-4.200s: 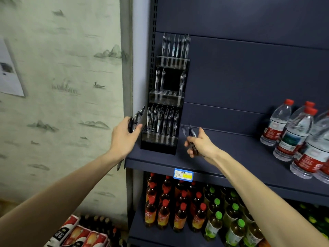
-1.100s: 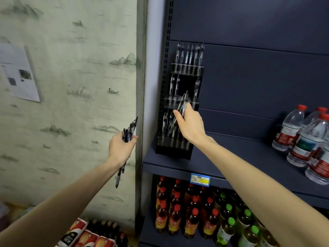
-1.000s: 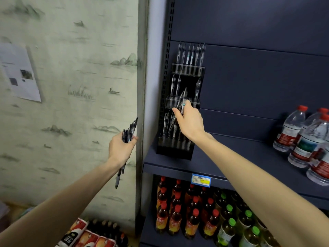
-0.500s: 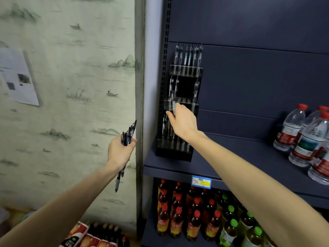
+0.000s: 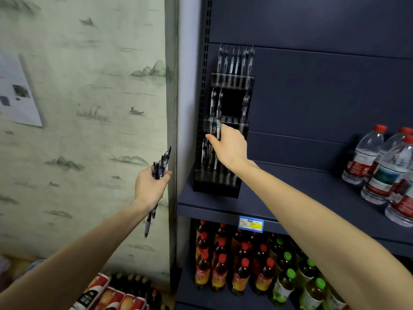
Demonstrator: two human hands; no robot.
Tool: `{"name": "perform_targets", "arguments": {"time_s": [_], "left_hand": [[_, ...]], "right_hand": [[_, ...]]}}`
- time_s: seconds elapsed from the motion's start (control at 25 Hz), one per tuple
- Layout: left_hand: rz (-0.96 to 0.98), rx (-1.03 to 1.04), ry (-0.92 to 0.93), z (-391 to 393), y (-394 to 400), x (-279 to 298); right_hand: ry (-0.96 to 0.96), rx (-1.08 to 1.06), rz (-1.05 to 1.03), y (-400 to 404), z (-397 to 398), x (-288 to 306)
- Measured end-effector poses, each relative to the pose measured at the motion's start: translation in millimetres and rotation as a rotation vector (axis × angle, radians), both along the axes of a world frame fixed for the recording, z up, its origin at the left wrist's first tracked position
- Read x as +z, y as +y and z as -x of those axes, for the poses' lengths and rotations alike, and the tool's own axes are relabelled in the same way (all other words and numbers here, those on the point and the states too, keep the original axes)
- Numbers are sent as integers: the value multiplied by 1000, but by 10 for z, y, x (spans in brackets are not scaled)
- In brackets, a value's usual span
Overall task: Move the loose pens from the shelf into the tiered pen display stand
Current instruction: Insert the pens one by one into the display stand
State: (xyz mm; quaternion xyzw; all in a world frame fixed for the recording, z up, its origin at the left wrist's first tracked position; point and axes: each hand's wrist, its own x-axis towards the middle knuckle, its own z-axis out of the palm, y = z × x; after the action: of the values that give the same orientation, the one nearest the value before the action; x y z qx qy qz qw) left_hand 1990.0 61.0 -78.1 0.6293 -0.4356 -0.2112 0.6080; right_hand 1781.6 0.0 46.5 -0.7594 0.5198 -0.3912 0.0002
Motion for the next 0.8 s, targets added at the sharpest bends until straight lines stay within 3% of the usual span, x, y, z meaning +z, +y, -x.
{"name": "perform_targets", "arguments": {"time_s": [0.32,0.68,0.8], "left_hand": [[9,-4,22,37,-18,19],[-6,-8,36,17,-29,-70],[-13,-4,39,-5,-20,-95]], "right_hand": [[38,-25,-28,36,28,-83],[-304,68,-141,9,-13,-46],[-321,86,-157,19,-31,-28]]}}
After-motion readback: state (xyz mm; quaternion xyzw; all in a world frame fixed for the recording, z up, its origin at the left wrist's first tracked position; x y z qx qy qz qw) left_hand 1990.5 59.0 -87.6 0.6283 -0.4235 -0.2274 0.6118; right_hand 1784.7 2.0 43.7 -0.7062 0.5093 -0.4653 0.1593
